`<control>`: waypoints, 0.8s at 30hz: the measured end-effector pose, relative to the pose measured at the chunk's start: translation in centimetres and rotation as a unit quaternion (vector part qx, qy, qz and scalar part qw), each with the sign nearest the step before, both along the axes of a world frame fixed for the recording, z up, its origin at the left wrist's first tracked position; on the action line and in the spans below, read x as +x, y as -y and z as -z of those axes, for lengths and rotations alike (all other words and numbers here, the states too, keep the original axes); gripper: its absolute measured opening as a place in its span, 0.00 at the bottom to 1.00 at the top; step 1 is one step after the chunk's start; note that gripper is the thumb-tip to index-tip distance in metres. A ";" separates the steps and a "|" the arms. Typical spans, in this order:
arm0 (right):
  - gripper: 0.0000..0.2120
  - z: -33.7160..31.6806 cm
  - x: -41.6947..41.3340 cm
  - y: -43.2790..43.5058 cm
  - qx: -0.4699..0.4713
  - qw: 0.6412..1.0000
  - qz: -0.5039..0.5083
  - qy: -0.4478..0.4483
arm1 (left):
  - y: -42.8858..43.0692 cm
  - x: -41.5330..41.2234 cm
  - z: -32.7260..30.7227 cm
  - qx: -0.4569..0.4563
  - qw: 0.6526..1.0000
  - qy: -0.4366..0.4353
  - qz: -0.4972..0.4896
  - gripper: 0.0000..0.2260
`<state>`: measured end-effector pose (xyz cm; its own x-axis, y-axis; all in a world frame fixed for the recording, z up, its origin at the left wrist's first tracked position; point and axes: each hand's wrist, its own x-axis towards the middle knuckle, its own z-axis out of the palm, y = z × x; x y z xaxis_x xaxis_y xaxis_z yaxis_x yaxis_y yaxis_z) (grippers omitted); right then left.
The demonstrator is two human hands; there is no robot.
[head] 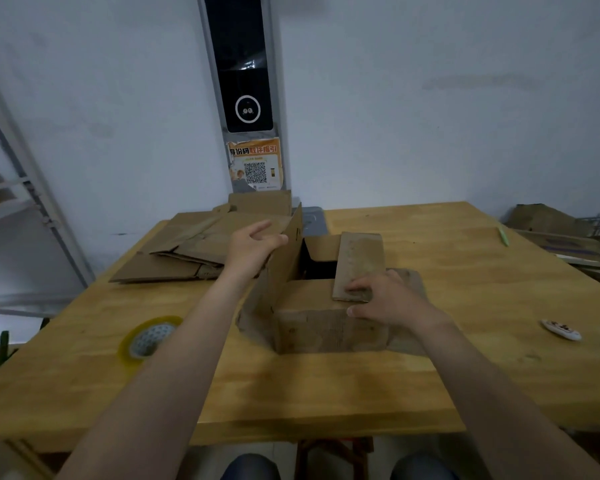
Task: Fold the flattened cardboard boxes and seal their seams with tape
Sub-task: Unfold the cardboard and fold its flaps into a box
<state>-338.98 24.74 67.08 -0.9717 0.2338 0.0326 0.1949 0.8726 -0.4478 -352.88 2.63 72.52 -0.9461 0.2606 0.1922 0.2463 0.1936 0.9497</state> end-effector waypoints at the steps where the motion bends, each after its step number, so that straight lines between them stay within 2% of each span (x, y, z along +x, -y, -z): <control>1: 0.27 -0.3 -0.1 0.2 0.006 1.000 0.001 0.001 | 0.1 -0.1 0.3 0.011 1.000 0.020 0.002 0.22; 5: 0.27 -0.7 -0.3 0.7 0.002 1.000 0.010 0.005 | 0.5 -0.2 1.2 0.047 0.996 0.068 0.031 0.20; 9: 0.27 -0.8 0.1 0.9 0.008 1.000 0.006 0.002 | 0.6 0.1 2.0 0.065 0.995 0.061 0.034 0.10; 13: 0.32 -0.5 0.9 1.0 -0.031 0.999 -0.004 0.000 | 1.3 1.3 2.6 0.083 0.995 0.037 0.028 0.18; 18: 0.40 -0.1 2.3 1.5 -0.110 0.993 -0.005 -0.053 | 2.2 2.7 4.0 0.029 0.997 -0.017 0.068 0.21; 24: 0.34 0.2 2.7 1.8 -0.152 0.986 0.019 -0.059 | 1.7 3.8 5.5 -0.021 0.993 -0.014 0.115 0.25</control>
<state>-336.30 22.94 66.86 -0.9559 0.2856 0.0685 0.1549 0.6883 -0.7087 -349.06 0.93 67.00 -0.8546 0.4782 0.2023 0.3154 0.1687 0.9338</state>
